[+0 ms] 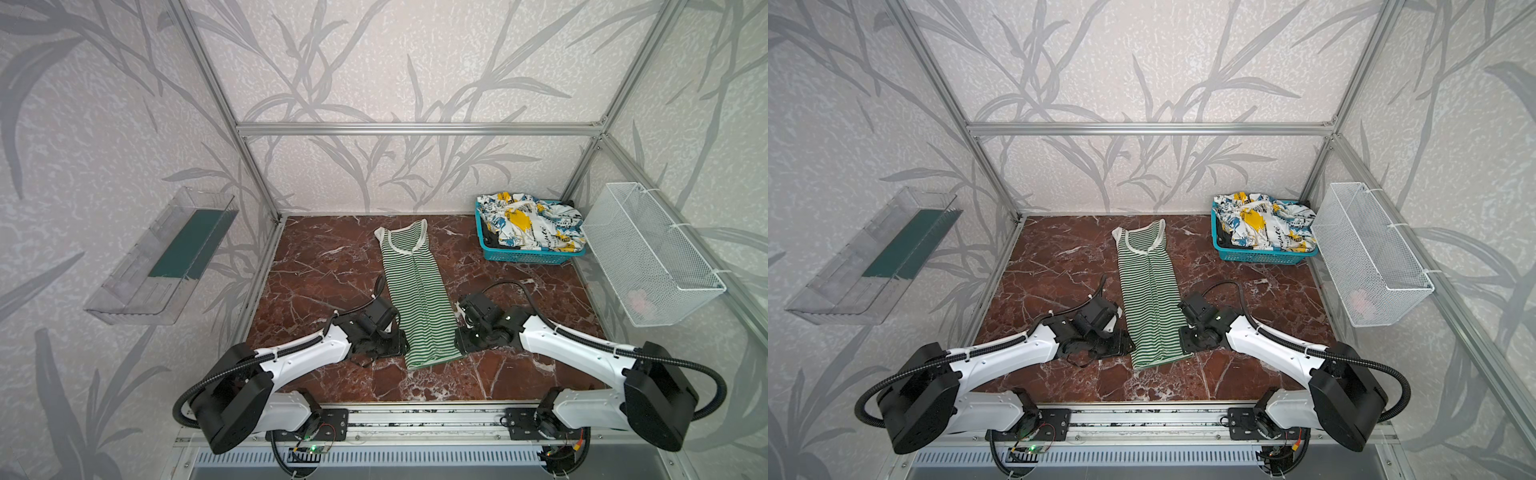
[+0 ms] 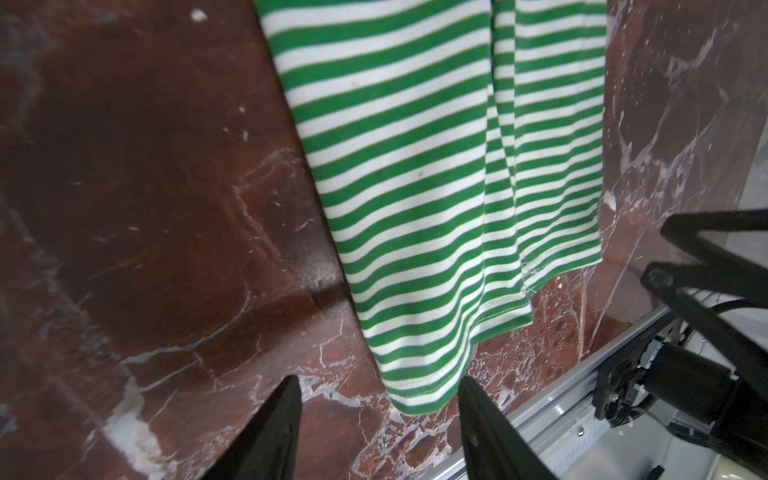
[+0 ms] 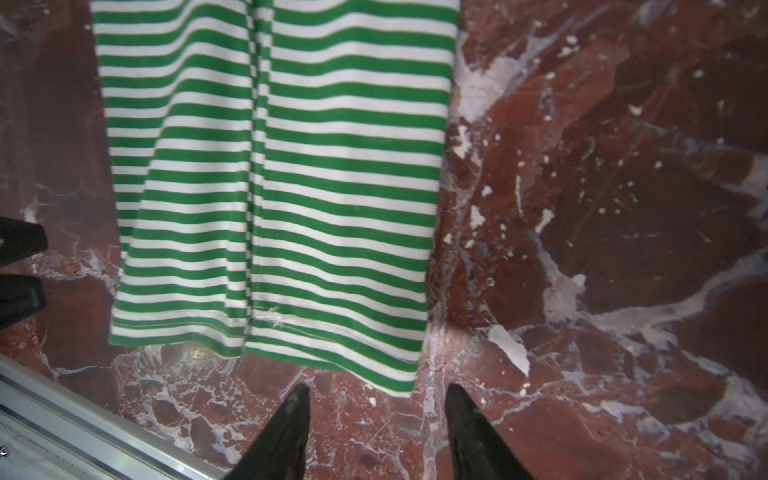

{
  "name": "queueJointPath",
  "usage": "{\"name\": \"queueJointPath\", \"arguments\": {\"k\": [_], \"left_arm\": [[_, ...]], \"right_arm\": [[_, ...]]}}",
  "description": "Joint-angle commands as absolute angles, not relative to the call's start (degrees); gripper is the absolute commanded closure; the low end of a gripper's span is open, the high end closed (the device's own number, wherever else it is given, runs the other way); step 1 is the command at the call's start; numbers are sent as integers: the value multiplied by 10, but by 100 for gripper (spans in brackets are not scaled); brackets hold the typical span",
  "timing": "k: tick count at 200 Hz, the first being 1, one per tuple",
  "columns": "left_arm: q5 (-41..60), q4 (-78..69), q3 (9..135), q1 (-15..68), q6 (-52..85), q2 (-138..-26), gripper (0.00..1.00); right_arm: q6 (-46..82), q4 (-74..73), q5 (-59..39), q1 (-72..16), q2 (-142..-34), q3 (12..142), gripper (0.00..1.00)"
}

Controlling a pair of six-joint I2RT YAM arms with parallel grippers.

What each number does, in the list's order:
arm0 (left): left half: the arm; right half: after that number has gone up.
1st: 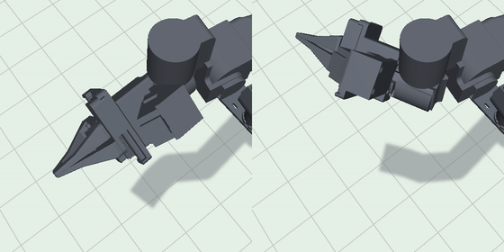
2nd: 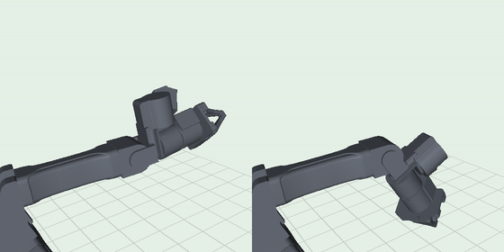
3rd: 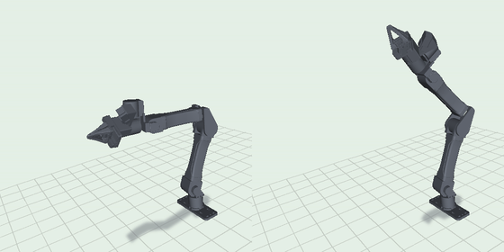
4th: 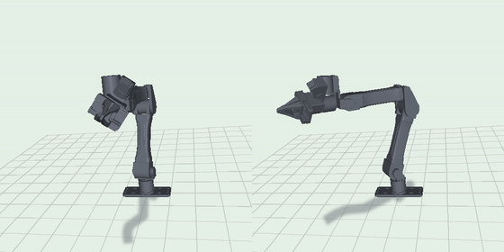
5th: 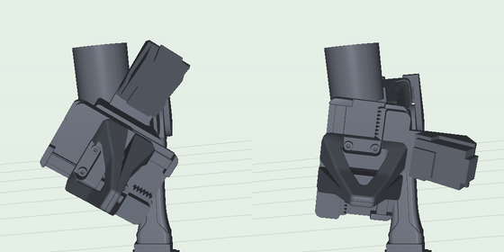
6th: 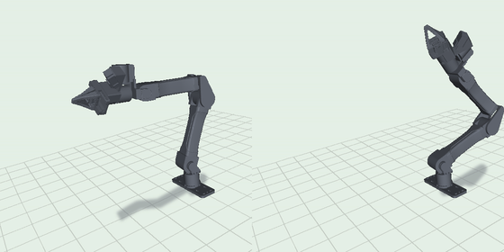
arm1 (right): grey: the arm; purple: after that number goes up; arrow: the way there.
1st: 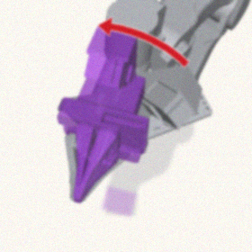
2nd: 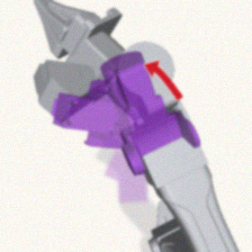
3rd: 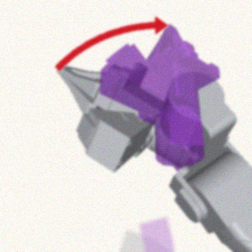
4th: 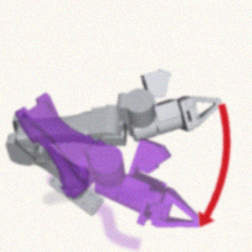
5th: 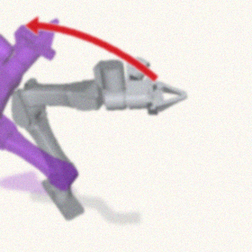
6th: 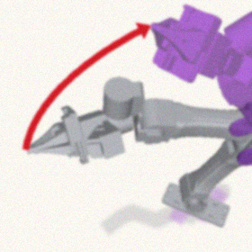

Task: Fold and stack the mixed laundry pile
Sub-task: 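Pinch the near-end corners with both grippers and lift them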

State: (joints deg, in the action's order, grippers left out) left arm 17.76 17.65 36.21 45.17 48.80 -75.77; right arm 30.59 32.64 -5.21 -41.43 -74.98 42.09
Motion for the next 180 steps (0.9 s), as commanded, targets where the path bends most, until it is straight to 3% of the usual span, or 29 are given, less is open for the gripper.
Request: {"name": "queueJointPath", "arguments": {"k": [1, 45, 105, 180], "left_arm": [[153, 133, 348, 477, 537, -776, 43], [130, 121, 345, 520, 578, -821, 51], [111, 134, 333, 541, 612, -844, 64], [122, 148, 315, 554, 620, -819, 60]], "right_arm": [[301, 315, -100, -393, -744, 401, 46], [294, 268, -164, -370, -769, 373, 46], [302, 222, -167, -346, -819, 351, 48], [304, 223, -182, -342, -838, 342, 54]]}}
